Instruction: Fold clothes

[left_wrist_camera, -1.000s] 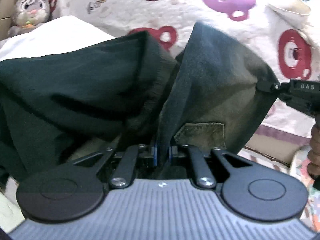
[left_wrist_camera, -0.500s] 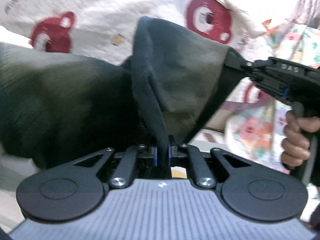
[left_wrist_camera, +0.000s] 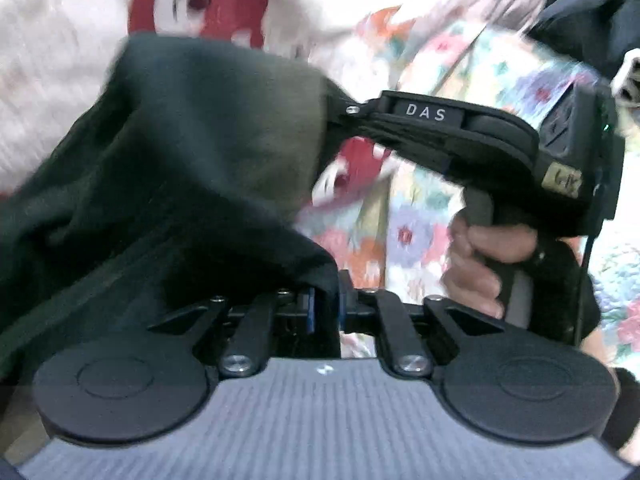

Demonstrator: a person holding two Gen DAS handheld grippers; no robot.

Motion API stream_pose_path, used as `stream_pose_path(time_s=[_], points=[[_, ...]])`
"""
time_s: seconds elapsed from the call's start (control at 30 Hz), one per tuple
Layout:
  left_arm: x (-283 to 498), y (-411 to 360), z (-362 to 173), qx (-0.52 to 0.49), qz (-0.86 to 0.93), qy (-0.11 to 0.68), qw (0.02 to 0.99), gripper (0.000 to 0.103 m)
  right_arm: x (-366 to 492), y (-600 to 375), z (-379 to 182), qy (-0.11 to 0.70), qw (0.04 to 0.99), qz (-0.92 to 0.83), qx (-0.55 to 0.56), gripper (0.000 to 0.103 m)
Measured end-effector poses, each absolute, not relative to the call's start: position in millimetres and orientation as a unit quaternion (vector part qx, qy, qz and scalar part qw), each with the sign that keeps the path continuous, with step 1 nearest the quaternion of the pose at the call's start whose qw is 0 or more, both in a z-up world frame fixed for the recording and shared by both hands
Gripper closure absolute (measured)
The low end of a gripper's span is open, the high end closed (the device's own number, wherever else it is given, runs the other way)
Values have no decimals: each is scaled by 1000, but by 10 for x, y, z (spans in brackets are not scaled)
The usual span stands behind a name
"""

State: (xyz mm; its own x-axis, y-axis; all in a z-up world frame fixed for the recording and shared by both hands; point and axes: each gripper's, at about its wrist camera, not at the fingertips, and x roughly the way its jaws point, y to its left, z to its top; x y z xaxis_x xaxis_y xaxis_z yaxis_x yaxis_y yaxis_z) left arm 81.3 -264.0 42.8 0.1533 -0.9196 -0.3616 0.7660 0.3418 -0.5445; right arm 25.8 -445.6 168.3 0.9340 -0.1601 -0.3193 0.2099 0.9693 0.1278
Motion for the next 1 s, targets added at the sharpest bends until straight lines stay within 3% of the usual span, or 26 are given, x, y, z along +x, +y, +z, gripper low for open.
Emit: stream_pose_path(time_s=[0.03, 0.1, 0.17, 0.3, 0.47, 0.57, 0.7, 0.8, 0.87, 1.0], points=[[794, -2766, 287, -94, -554, 353, 748, 83, 285, -4624, 1544, 189, 972, -124, 70, 97], [722, -2785, 82, -51, -546, 369, 750, 62, 314, -4961, 1228, 254, 948, -184, 55, 91], [639, -2670, -70, -8, -541, 360, 760, 54, 192, -5243, 801, 289, 925, -234, 75, 77], [673, -2267, -332, 97, -473, 329, 812, 40, -169, -5640, 54, 315, 890, -293, 153, 71], [1004, -1657, -772, 129, -363, 396, 834, 39, -150, -5693, -364, 345, 872, -283, 203, 69], [1124, -1247, -1024, 133, -293, 451, 832, 39, -15, -5456, -305, 345, 893, -229, 177, 60], [1304, -851, -1181, 83, -256, 508, 818, 39, -60, -5102, -39, 284, 926, -169, 181, 60], [1352, -779, -1143, 104, -223, 468, 849, 39, -51, -4850, 158, 238, 939, -109, 222, 57], [1322, -817, -1145, 145, -205, 426, 869, 39, 41, -4619, 221, 252, 945, -86, 191, 49], [1293, -833, -1145, 196, -170, 382, 887, 33, 120, -4253, 126, 301, 946, -81, 92, 49]])
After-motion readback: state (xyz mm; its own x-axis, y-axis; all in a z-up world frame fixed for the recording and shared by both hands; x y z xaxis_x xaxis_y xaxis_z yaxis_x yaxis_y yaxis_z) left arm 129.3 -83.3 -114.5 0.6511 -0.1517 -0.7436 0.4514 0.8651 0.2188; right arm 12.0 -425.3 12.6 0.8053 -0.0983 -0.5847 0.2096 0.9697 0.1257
